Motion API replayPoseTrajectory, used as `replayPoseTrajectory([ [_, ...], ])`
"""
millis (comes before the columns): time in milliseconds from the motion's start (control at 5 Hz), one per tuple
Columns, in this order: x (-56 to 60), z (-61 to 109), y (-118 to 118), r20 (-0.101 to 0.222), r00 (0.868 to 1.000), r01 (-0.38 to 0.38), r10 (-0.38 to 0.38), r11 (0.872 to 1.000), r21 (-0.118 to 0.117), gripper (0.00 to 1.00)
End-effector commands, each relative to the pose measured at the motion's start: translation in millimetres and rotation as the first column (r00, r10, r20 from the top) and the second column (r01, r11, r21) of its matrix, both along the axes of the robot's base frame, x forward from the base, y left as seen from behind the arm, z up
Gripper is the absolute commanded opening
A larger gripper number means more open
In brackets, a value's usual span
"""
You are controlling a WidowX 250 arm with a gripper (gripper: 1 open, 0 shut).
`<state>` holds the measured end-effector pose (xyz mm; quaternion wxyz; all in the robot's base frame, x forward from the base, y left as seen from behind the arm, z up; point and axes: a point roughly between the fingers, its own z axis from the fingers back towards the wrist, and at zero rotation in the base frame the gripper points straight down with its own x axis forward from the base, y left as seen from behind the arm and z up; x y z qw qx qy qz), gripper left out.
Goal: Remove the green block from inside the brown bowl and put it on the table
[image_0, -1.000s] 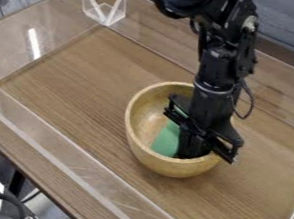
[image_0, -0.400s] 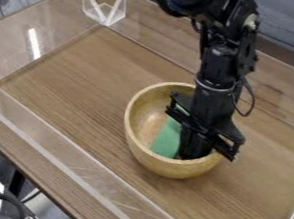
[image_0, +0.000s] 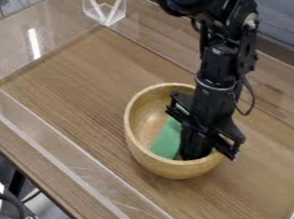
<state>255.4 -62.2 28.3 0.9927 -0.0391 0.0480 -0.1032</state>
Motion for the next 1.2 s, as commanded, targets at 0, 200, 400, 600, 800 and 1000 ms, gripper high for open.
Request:
replayPoseTrajectory([
  [0, 5.2, -1.6, 2, 0.015, 1.000, -0.008, 0.008, 1.000, -0.001, 0.00],
  [200, 6.9, -0.9, 5, 0.017, 1.000, -0.013, 0.013, 1.000, -0.001, 0.00],
  [400, 8.5, -0.3, 7, 0.019, 1.000, -0.018, 0.018, 1.000, -0.002, 0.00],
  [600, 10.0, 0.8, 9, 0.022, 0.999, -0.024, 0.024, 1.000, -0.002, 0.00],
  [800, 11.5, 1.6, 11, 0.024, 0.999, -0.030, 0.030, 1.000, -0.002, 0.00],
  [1000, 13.1, 2.3, 14, 0.027, 0.999, -0.036, 0.036, 0.999, -0.002, 0.00],
])
